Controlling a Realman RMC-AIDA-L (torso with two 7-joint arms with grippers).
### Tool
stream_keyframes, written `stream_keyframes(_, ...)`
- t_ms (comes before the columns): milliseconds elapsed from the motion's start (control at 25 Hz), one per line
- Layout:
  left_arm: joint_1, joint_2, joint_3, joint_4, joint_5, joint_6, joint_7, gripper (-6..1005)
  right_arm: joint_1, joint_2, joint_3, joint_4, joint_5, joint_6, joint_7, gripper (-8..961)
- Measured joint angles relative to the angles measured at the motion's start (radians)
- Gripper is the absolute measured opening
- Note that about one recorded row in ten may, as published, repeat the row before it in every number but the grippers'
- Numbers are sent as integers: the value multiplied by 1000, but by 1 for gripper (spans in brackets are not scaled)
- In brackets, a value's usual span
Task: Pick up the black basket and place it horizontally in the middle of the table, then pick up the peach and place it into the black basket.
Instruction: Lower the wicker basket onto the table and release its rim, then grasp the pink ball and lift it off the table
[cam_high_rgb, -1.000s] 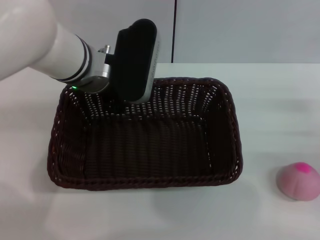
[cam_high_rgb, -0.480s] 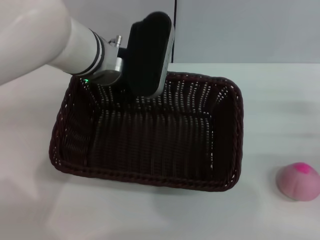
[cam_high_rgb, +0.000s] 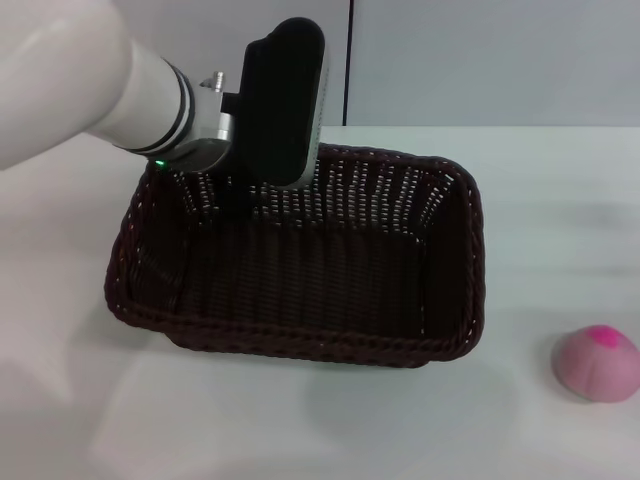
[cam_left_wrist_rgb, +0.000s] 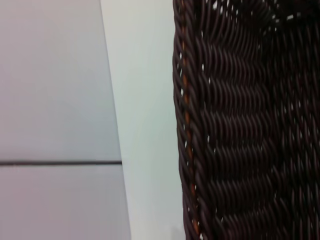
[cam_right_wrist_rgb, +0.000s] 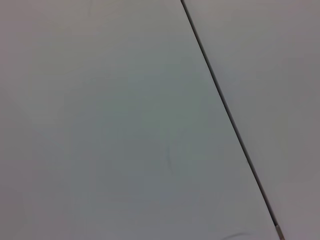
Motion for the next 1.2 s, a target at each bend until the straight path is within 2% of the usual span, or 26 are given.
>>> stream_keyframes(120, 10, 1, 0, -6, 27, 0, -33, 779, 0, 0, 0, 0, 0, 0, 0, 483)
stream_keyframes(440, 42, 5, -32, 62, 43, 10, -64, 781, 0, 0, 0, 0, -3, -9, 2, 478)
stream_keyframes(560, 80, 7, -107, 151, 4, 31, -67, 781, 0, 0, -2, -4, -5, -17, 5, 476)
stream_keyframes(680, 80, 7, -107, 151, 4, 31, -67, 782, -5, 0, -16, -16, -13, -42, 7, 474)
stream_keyframes(720, 134, 9, -188, 241, -68, 38, -63, 782, -10, -1, -22, -23, -19, -56, 11, 473)
stream_keyframes(840, 158, 9, -229, 272, -94, 37, -63, 782, -48, -5, -28, -96, -81, -95, 78, 471)
stream_keyframes(960, 190, 9, -277, 306, -138, 33, -65, 780, -110, -11, -26, -267, -226, -99, 237, 469)
stream_keyframes(1000, 306, 10, -370, 368, -339, -19, -47, 780, -151, -20, -19, -436, -399, -101, 381, 468)
stream_keyframes(1040, 362, 10, -397, 375, -436, -62, -25, 780, -151, -20, -19, -436, -399, -101, 381, 467)
stream_keyframes(1080, 362, 10, -397, 375, -436, -62, -25, 779, -159, -24, -15, -491, -451, -101, 431, 467)
stream_keyframes(1120, 429, 11, -424, 372, -569, -113, 18, 779, -170, -28, -3, -584, -550, -102, 537, 466)
stream_keyframes(1160, 462, 11, -437, 366, -646, -138, 45, 778, -174, -31, 13, -678, -647, -106, 644, 465)
stream_keyframes(1200, 519, 11, -454, 335, -798, -175, 108, 778, -173, -34, 47, -816, -803, -128, 802, 465)
